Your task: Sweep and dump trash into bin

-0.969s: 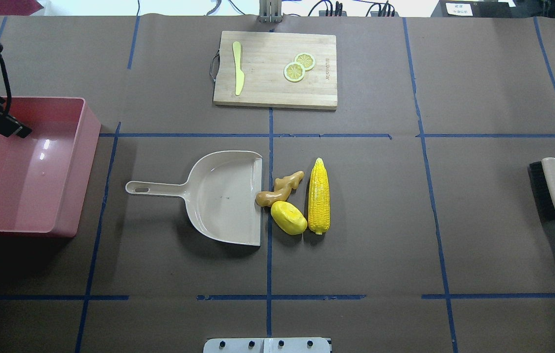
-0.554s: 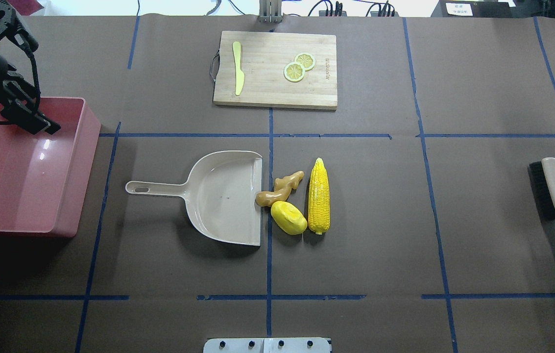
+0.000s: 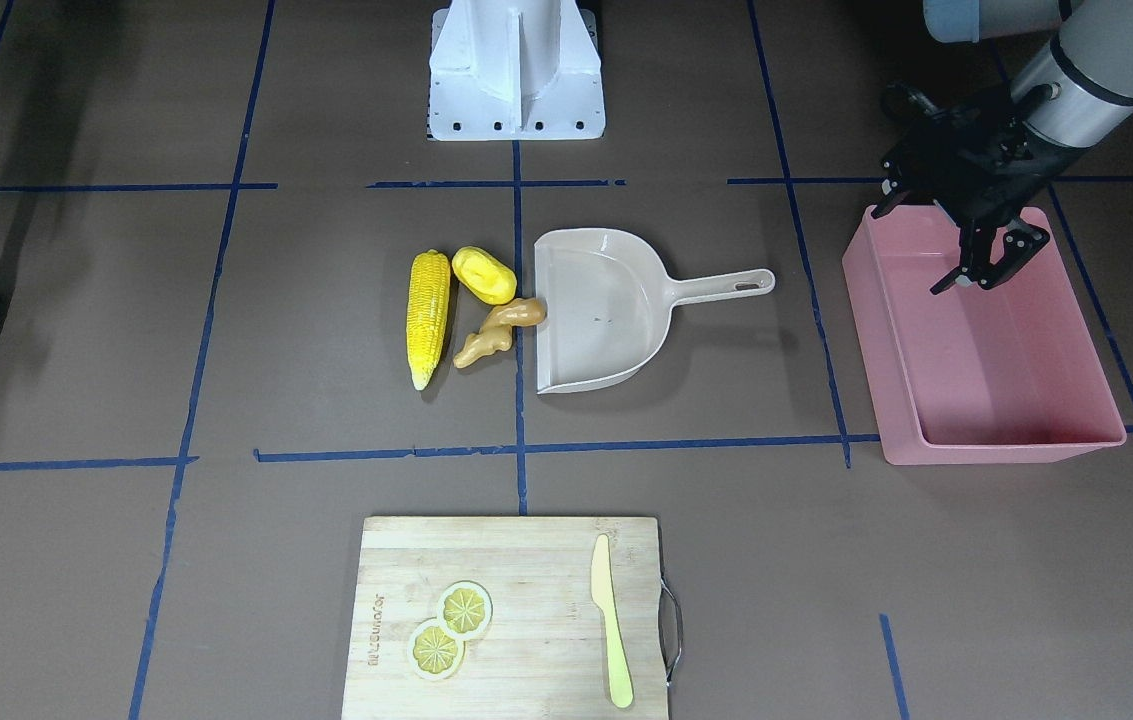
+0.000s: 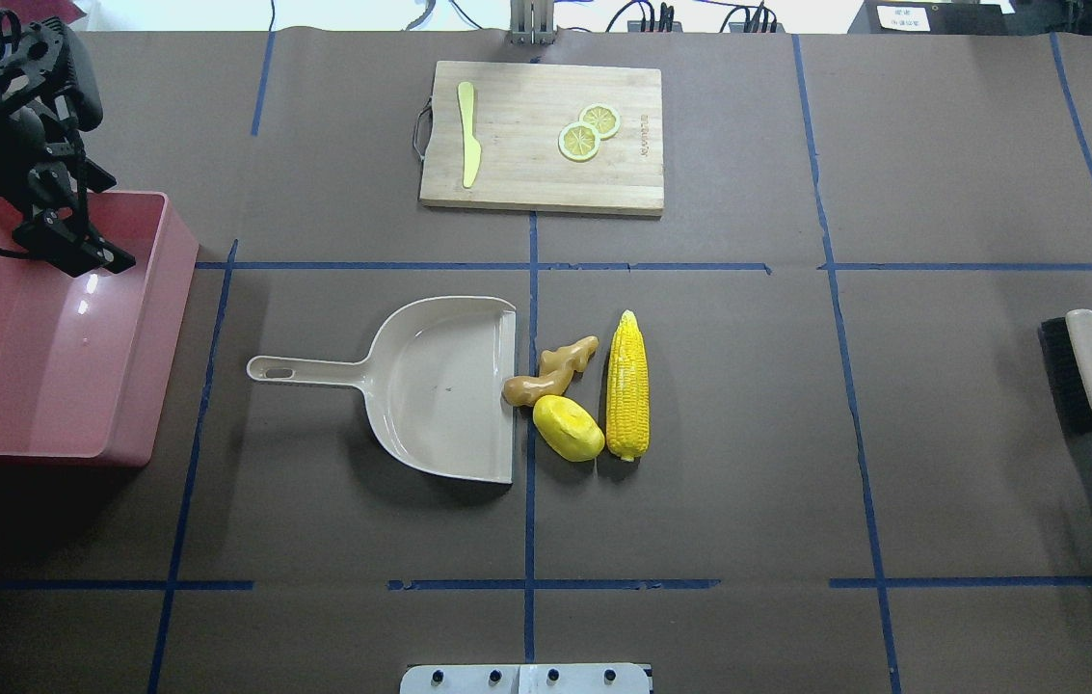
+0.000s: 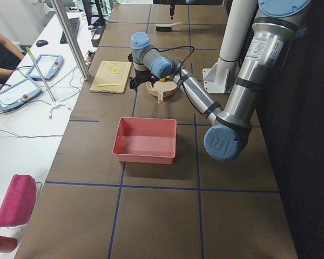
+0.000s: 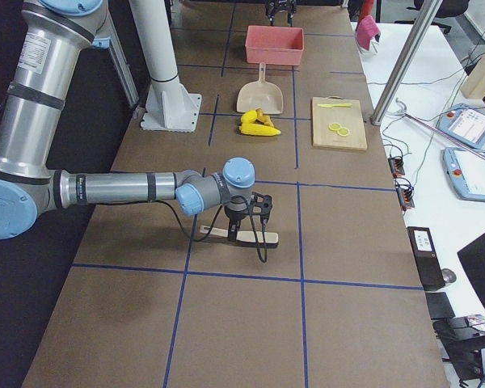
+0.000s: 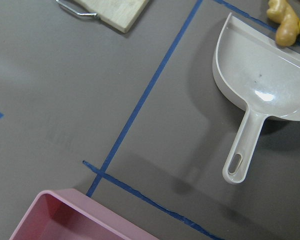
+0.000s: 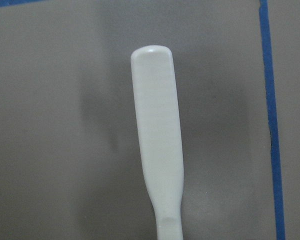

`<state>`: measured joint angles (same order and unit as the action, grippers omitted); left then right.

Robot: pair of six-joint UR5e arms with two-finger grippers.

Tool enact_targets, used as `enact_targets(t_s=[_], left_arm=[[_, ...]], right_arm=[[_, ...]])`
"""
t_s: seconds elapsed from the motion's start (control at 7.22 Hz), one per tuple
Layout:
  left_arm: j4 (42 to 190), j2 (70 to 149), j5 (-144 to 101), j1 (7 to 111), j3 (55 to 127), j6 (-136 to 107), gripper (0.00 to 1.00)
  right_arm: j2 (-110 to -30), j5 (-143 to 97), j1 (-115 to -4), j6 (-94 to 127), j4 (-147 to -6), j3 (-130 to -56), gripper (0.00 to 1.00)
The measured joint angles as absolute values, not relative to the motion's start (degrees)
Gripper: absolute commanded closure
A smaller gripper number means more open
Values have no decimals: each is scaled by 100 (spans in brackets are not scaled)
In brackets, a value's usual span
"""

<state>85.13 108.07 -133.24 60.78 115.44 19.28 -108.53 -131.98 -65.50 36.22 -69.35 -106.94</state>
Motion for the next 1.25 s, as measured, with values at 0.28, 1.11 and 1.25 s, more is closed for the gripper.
enact_targets(t_s=[0.28, 1.11, 1.25], left_arm=[[8509, 10817, -13320, 6067, 11544, 1941, 0], [8510, 10819, -13324, 6064, 11572, 1927, 0], [8509, 10822, -13324, 6062, 11582, 1908, 0]], right_arm=[[-10915, -13091, -6241, 4225, -5965, -10253, 1], [-11128, -13052, -5716, 5075, -5178, -10041, 12], [-11236, -13048, -5713, 5078, -5177, -10106, 21]])
